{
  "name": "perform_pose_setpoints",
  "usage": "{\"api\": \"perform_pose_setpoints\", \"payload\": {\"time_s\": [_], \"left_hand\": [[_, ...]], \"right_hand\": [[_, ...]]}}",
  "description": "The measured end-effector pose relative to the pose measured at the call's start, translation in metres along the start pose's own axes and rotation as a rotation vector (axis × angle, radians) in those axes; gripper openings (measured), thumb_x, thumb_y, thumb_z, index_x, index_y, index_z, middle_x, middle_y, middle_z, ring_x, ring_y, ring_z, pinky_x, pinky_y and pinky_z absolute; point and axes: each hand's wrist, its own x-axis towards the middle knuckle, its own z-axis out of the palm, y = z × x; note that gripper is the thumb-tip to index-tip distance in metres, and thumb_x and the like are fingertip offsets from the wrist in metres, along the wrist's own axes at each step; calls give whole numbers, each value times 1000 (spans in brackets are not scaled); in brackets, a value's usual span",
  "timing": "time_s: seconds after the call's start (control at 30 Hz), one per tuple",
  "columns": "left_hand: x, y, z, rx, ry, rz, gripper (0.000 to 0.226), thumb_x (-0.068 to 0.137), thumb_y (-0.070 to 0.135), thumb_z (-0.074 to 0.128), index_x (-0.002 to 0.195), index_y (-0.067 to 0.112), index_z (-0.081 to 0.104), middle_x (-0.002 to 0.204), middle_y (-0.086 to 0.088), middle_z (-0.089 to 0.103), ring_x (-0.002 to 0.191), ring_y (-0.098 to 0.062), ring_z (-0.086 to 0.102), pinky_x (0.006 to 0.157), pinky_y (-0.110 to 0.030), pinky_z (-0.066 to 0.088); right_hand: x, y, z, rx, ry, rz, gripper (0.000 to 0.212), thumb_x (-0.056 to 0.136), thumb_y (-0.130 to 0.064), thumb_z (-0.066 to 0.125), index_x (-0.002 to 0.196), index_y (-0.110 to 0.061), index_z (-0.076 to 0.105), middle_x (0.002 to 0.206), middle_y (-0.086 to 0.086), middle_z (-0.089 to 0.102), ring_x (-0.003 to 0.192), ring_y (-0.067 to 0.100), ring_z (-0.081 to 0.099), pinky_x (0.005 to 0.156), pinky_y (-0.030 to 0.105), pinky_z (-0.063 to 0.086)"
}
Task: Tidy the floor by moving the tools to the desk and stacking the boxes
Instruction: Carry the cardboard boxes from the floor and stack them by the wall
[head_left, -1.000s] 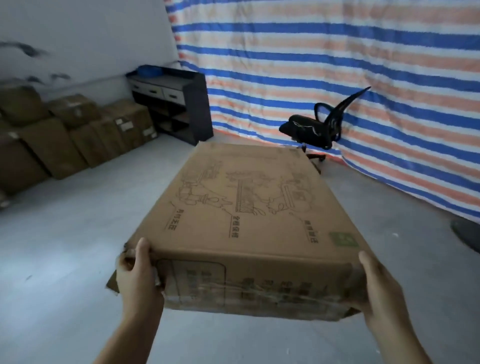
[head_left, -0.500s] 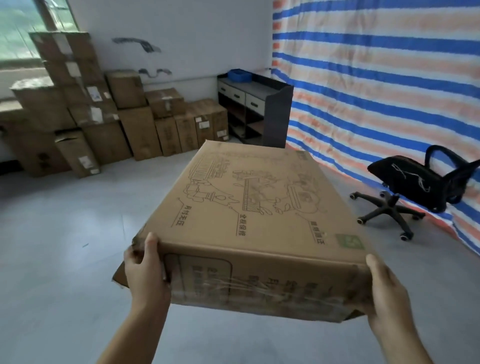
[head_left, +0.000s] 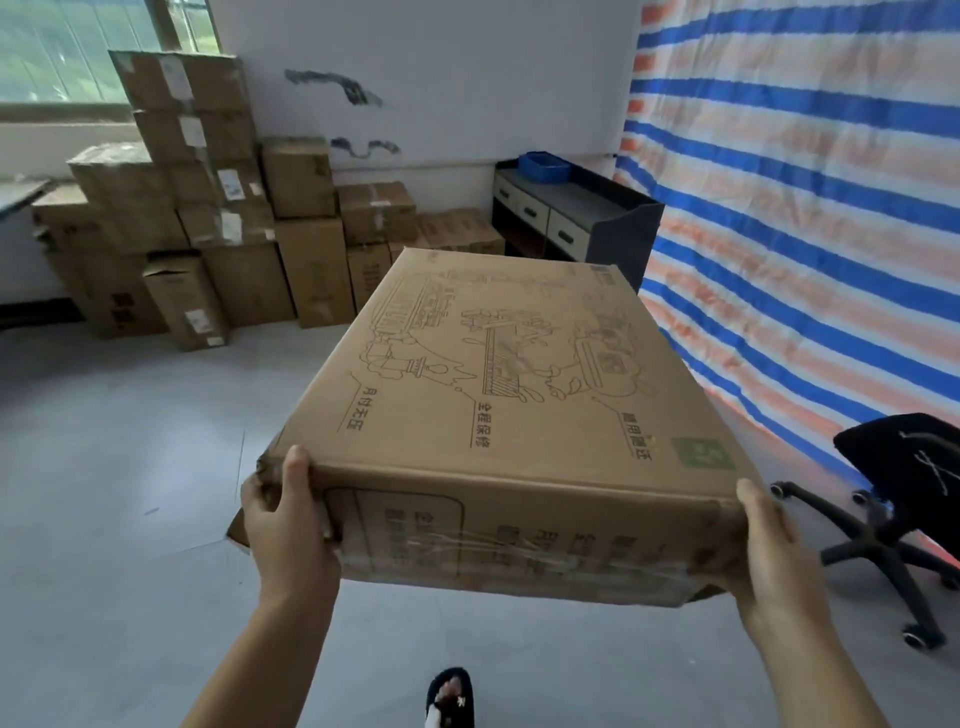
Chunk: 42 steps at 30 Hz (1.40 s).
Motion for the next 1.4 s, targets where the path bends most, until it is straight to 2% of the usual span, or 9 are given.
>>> {"api": "perform_pose_setpoints", "payload": {"time_s": [0.1,0.27,0.43,0.63,0.73,0.9,1.1,1.33,1.4], "left_hand": [[51,-14,56,-22,-1,5,35,92,40,51,119,18,49,105,4,55,99,-17,53,67,-31,45],[150,-10,166,-2,1,-1,31,93,39,51,118,20,49,95,10,53,94,-13,52,72,-32,46],[234,-13,255,5,-8,-33,28,92,41,51,115,25,47,99,6,53,99,-17,51,93,-49,46],[317,-36,367,-22,28,-58,19,93,37,50,110,28,46,93,11,50,98,-16,50,95,-52,46],[357,-57,434,-20,48,-57,19,93,38,51,108,28,46,94,10,52,96,-16,51,95,-52,46],[433,-81,559,-37,109,-75,20,92,38,52,107,26,47,93,9,51,89,-13,52,94,-51,46],[530,-93,685,-53,138,-55,25,92,38,53,110,23,46,97,5,54,96,-18,54,94,-50,47],[664,-118,803,-93,188,-52,22,90,38,55,107,27,48,104,3,56,104,-21,56,94,-50,47],[710,-125,836,-114,191,-44,22,90,37,55,108,26,48,105,4,56,100,-18,55,95,-50,47]], "right_hand": [[60,-16,51,-33,-28,-27,33,88,-48,56,115,-28,57,113,6,64,100,33,63,81,56,54],[153,-61,150,-40,-67,-137,6,89,-44,56,92,-39,58,95,-10,62,98,30,62,86,54,52],[236,-89,231,-73,-63,-172,4,88,-45,57,92,-42,56,96,-12,61,99,31,62,86,60,51],[355,-114,315,-106,-121,-198,14,88,-46,56,101,-43,58,99,-11,63,95,28,65,83,57,53],[430,-131,359,-108,-128,-243,7,89,-41,57,93,-47,55,95,-16,60,89,24,64,81,54,53],[570,-172,443,-167,-148,-238,20,90,-42,55,109,-38,49,91,-14,58,79,20,62,77,48,51],[700,-219,540,-231,-188,-178,12,92,-45,51,83,-38,51,86,-11,59,78,20,60,77,44,50],[829,-240,671,-269,-241,-129,17,94,-45,49,96,-30,58,90,0,64,81,19,61,64,31,50],[864,-245,715,-225,-245,-127,16,93,-42,51,94,-29,60,95,3,64,86,21,61,71,36,52]]}}
